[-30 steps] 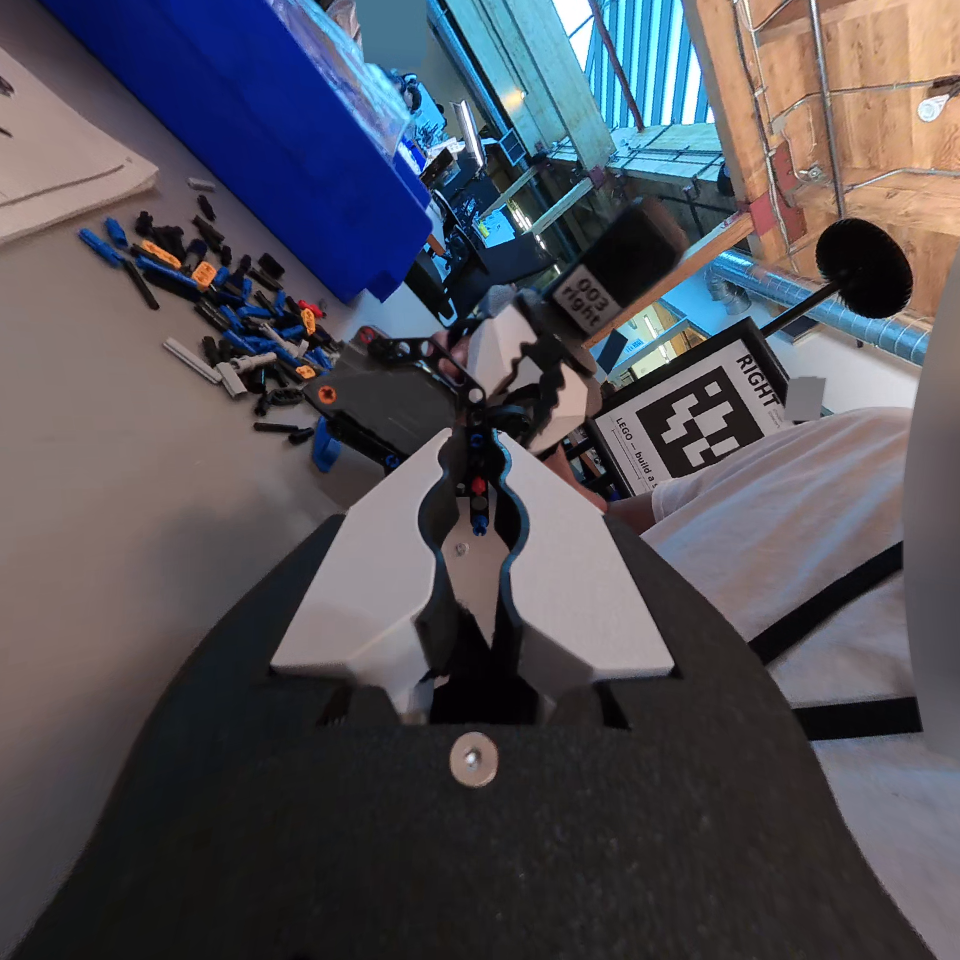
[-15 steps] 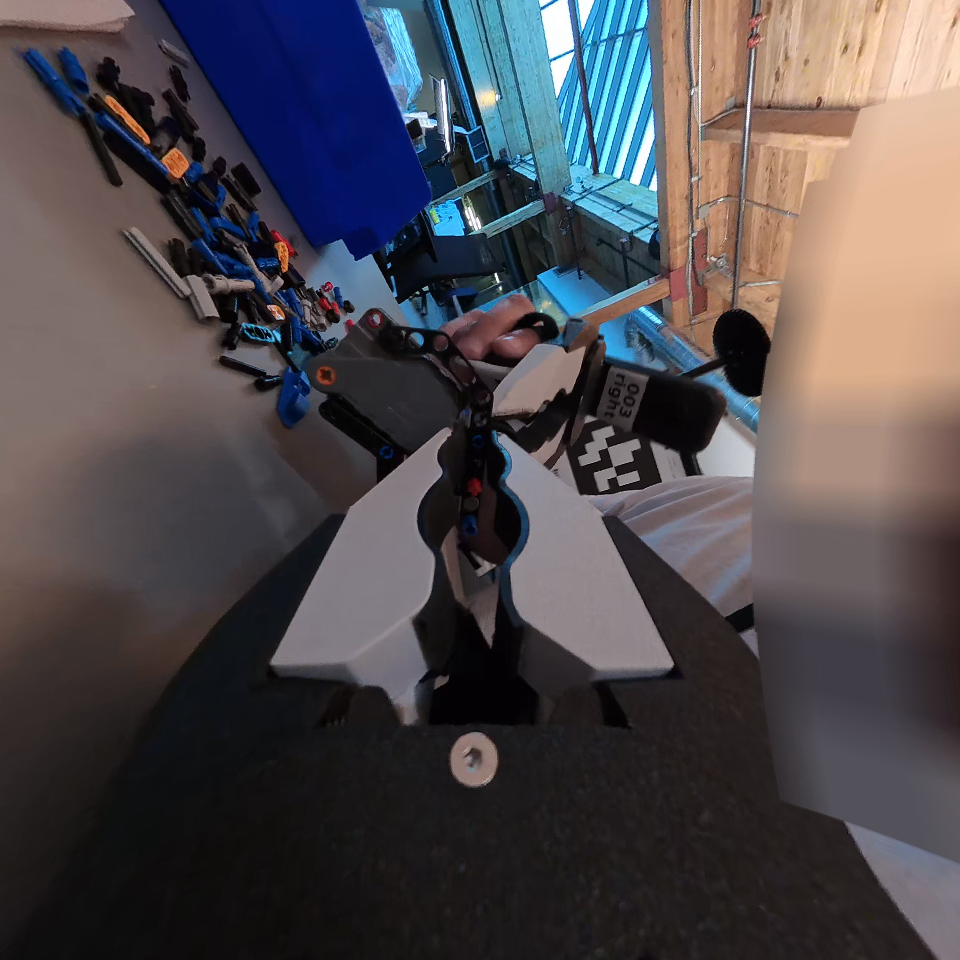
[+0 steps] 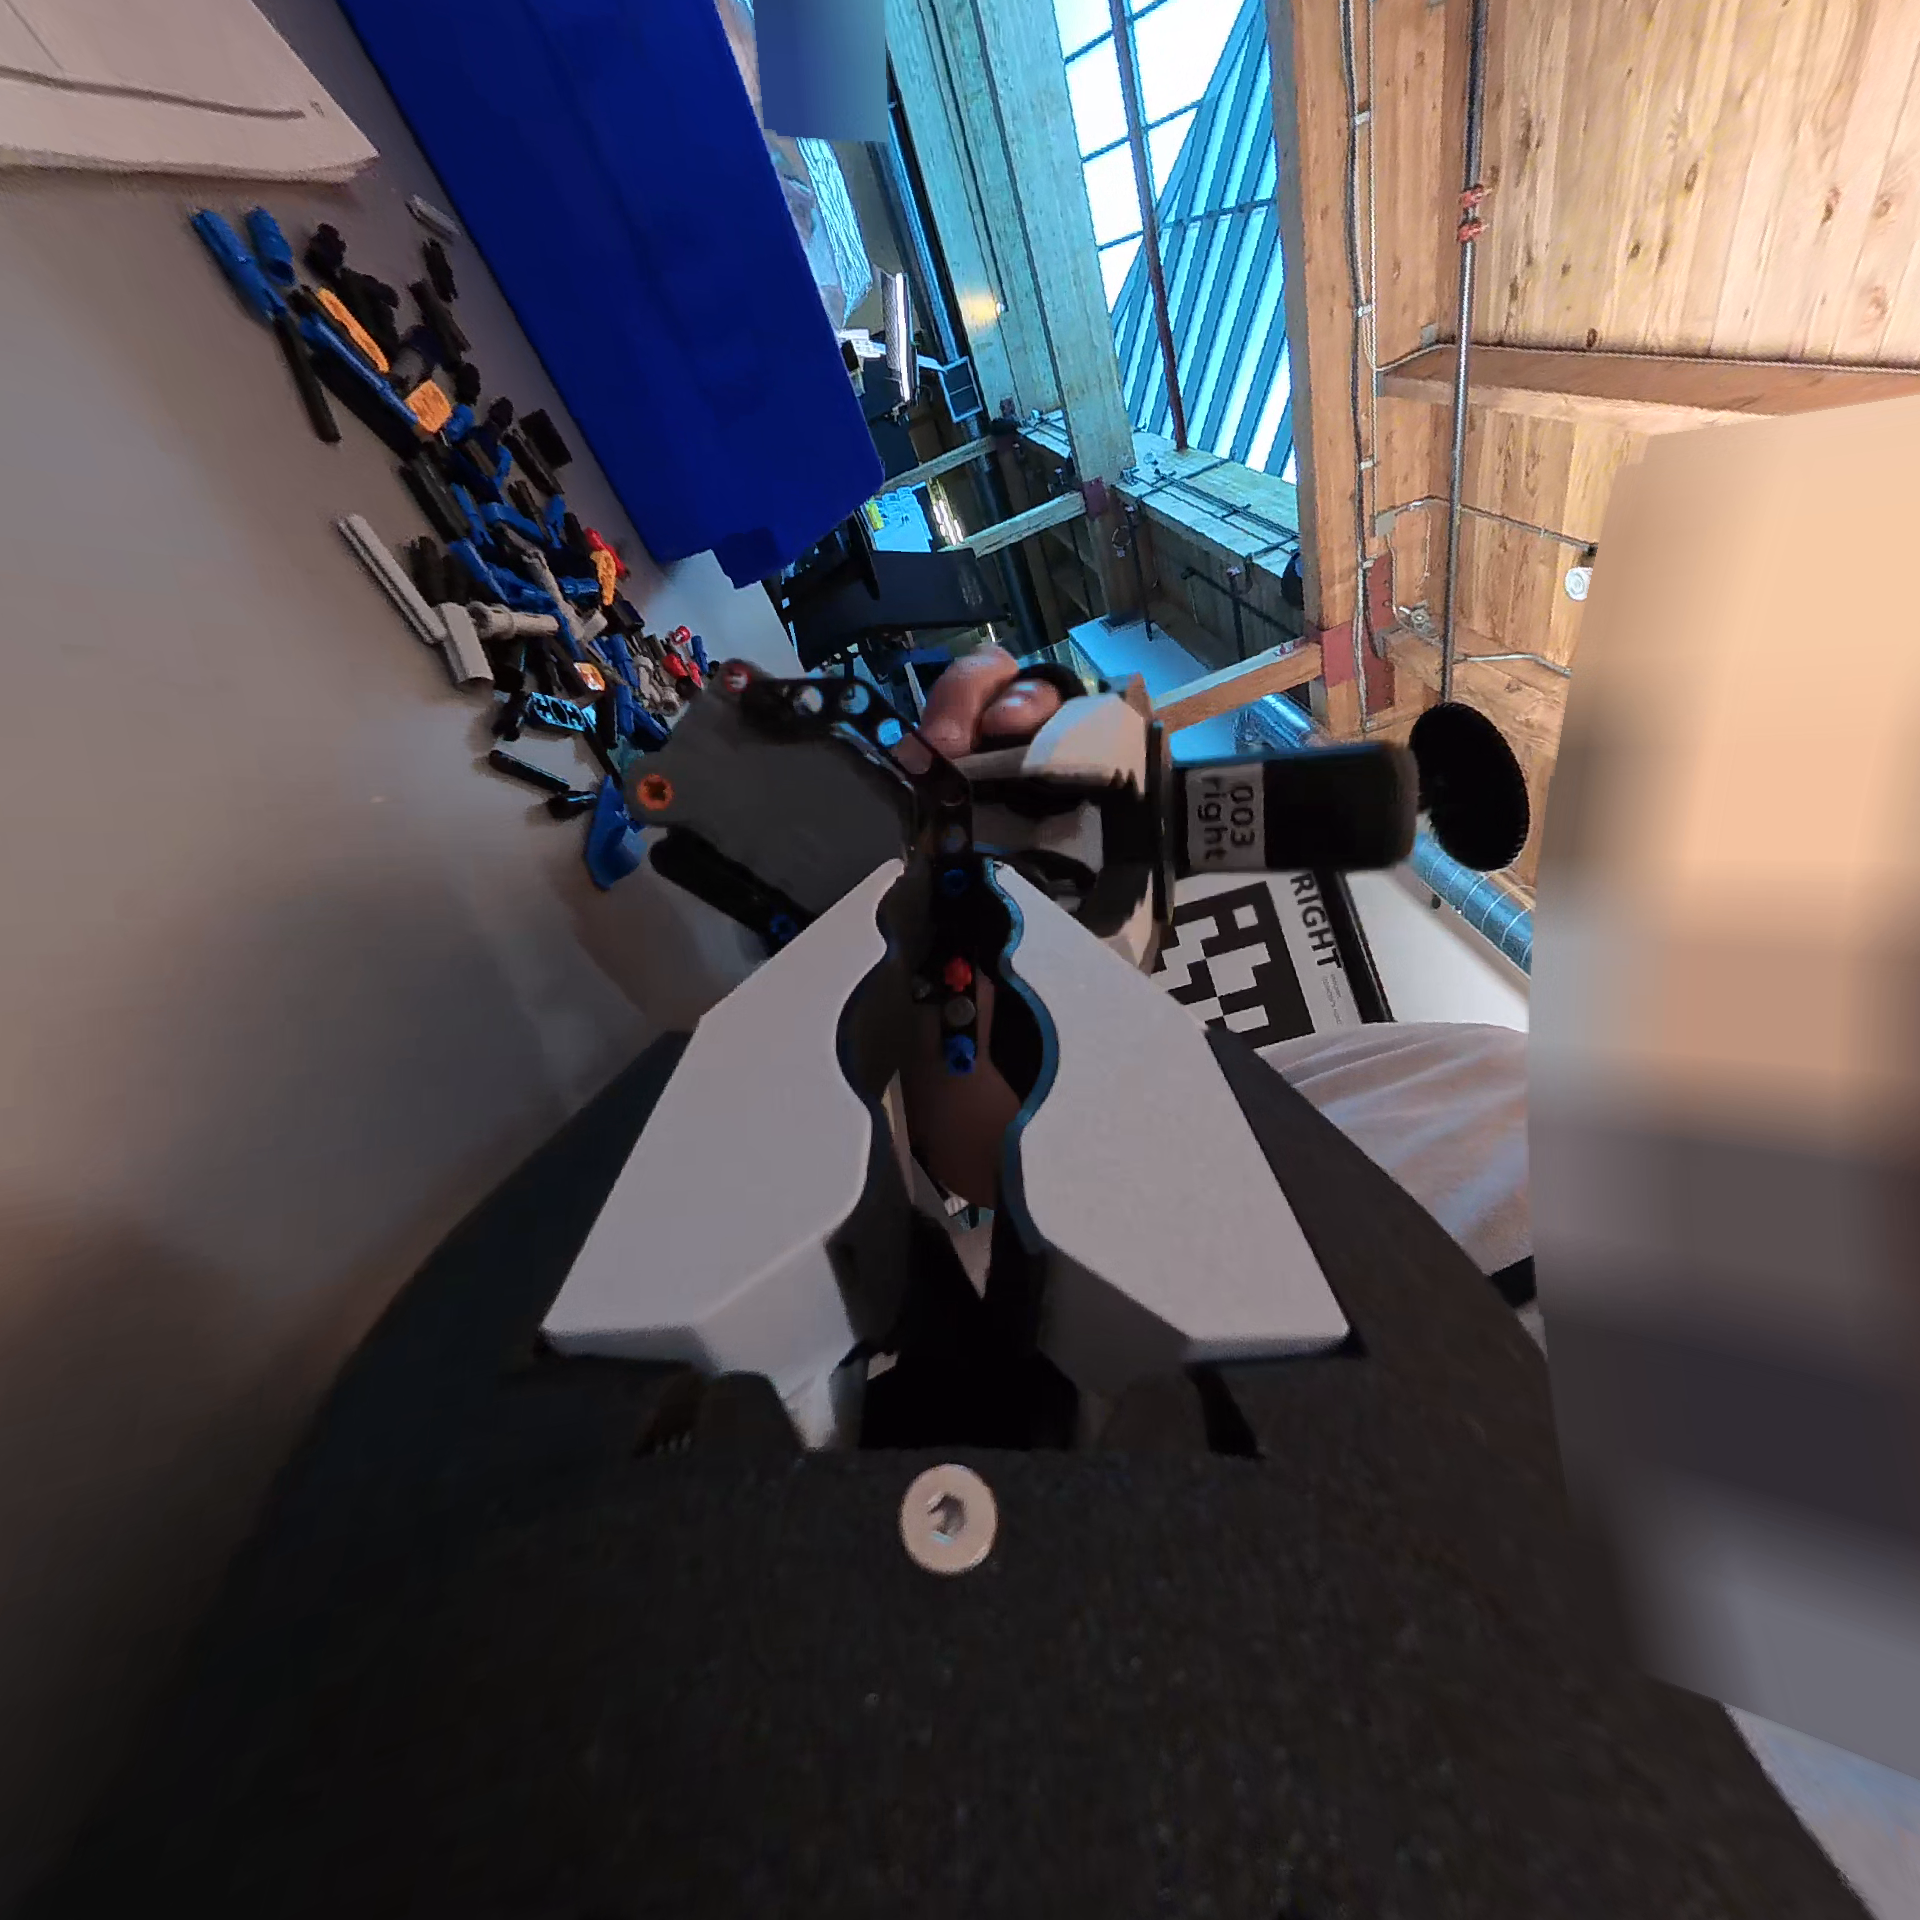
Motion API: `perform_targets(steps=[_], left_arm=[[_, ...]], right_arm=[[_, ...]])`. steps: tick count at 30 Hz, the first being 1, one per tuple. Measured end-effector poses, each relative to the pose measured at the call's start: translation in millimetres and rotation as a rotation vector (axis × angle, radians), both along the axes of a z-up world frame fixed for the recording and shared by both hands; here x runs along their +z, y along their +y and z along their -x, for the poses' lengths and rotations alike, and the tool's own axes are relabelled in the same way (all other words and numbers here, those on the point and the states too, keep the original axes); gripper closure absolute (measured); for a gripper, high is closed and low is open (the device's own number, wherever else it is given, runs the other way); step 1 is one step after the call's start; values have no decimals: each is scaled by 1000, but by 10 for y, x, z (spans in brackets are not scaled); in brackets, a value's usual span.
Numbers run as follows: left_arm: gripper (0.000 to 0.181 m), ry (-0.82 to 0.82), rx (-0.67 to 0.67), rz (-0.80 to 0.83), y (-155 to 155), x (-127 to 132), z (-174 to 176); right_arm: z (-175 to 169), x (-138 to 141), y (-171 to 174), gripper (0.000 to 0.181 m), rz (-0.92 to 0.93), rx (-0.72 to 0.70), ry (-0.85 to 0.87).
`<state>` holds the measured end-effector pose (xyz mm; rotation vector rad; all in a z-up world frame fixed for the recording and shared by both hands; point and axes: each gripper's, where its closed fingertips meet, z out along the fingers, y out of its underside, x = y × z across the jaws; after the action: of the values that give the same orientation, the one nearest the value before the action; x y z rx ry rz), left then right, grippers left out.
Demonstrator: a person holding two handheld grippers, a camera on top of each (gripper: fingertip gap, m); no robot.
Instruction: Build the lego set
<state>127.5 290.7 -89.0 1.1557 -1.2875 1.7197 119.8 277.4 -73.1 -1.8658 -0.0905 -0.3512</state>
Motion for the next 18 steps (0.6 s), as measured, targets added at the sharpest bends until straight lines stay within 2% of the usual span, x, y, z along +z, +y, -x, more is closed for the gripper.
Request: perform_targets(steps=[2,6,8,16,18], left_arm=[[175,-20,-13,0,-1,20,18],[176,-20,-42,10,-48,30,63],[176,-9,-43,17,-52,27,59],[175,7,-30,-22,-57,-27,42],[175,8,-29,6,-62,9,47]], right_arm=[[4,6,-32,146,-22,27,99],[25,-136,-1,156,39,50,68],[38,-140,20,166,34,53,27],[1,-230,8,167,134,23,-263],[14,-171,9,167,85,27,-234]])
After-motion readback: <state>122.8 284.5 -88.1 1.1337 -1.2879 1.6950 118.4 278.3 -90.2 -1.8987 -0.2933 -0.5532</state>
